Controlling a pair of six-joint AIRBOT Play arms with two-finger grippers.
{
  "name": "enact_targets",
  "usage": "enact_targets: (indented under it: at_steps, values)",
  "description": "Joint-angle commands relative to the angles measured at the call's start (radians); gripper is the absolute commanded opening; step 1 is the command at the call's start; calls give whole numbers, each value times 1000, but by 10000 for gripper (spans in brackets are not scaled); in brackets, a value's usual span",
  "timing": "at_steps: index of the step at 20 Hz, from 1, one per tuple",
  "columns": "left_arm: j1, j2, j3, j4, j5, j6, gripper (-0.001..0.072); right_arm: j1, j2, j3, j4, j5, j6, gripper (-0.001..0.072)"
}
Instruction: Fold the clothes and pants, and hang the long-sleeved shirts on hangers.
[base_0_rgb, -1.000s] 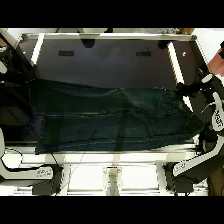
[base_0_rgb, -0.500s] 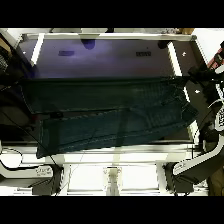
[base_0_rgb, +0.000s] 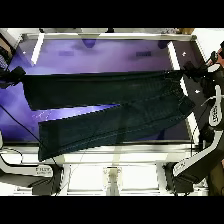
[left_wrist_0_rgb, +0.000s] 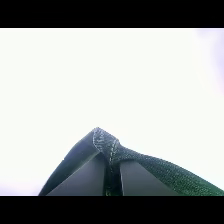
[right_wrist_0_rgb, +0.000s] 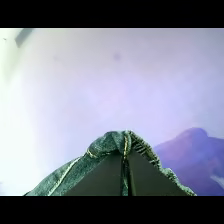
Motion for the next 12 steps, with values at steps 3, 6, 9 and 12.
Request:
enact_targets:
  at_steps: [3,6,9,12]
  values:
    - [-6,-57,2,-76,93,-7,193,17,-66,97,20,4,12,135]
    - [-13,-64,2,-73,94,-7,253,17,-69,104,7,39,10,286]
    - [-7,-45,3,-72,54,-1,371,4,-68,143,-97,190,-3,337]
    - [29,14,2,-27,-79,66,370,-47,-68,241,-159,463,-169,334]
